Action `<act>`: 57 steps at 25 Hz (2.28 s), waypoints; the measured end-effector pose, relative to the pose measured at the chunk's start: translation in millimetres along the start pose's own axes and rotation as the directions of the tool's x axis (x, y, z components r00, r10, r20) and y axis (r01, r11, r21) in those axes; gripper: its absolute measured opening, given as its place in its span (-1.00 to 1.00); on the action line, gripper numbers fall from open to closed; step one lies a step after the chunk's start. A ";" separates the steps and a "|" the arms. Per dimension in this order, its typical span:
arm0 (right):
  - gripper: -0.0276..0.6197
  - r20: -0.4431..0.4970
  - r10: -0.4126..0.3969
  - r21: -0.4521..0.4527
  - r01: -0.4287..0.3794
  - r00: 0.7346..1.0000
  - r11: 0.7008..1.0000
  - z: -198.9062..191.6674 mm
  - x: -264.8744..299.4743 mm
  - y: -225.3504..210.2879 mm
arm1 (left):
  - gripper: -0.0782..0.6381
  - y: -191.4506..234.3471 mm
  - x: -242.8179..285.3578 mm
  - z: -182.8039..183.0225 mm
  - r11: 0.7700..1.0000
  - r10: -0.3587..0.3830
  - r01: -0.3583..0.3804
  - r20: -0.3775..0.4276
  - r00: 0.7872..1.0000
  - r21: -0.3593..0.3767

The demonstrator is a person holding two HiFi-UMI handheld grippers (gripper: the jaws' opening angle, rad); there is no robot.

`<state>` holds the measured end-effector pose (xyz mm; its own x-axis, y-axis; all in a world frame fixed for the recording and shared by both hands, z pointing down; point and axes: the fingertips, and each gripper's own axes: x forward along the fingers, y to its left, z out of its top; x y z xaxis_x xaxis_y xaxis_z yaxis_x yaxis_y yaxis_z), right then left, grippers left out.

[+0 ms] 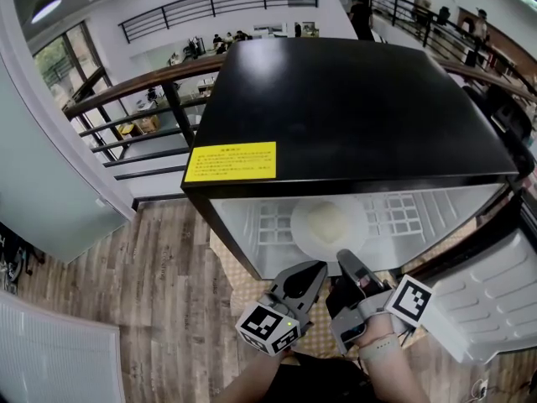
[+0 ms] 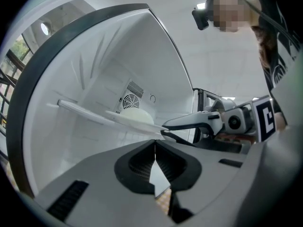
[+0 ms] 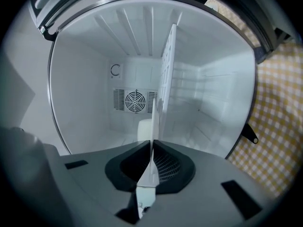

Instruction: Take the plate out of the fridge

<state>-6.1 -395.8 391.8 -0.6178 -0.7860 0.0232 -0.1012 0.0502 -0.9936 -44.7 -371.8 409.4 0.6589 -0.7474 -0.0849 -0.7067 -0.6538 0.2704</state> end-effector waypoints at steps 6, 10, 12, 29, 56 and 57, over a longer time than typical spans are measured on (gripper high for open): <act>-0.76 -0.020 0.035 0.019 -0.035 0.999 0.999 -6.5 -7.3 4.5 | -0.76 0.2 -0.2 -1.5 1.000 -0.003 0.003 0.002 1.000 -0.004; -0.61 0.000 0.018 0.009 -0.018 1.000 1.000 0.9 -4.7 0.8 | -0.76 1.0 -0.7 -1.7 1.000 -0.003 0.003 0.003 1.000 -0.008; -0.61 0.012 0.007 0.010 -0.007 1.000 1.000 4.3 -1.7 -1.7 | -0.76 1.4 -1.0 -0.9 1.000 -0.002 0.002 0.005 1.000 -0.010; -0.72 0.024 -0.040 0.032 0.040 0.999 0.999 5.4 -4.0 -8.5 | -0.75 3.5 -2.0 -3.4 1.000 0.004 -0.004 0.005 1.000 -0.017; -0.76 0.068 -0.019 0.116 0.011 0.997 0.993 12.5 14.5 -11.1 | -0.76 8.4 -4.6 -3.9 1.000 0.021 -0.021 0.000 1.000 -0.023; -0.76 0.069 -0.019 0.114 0.011 0.997 0.993 12.3 13.7 -10.8 | -0.76 8.1 -5.3 -4.0 1.000 0.022 -0.022 0.000 1.000 -0.023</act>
<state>-3.8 -414.7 401.5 -0.5608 -0.8272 0.0340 -0.0179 -0.0289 -0.9994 -52.9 -372.7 415.9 0.6435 -0.7614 -0.0787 -0.7147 -0.6345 0.2941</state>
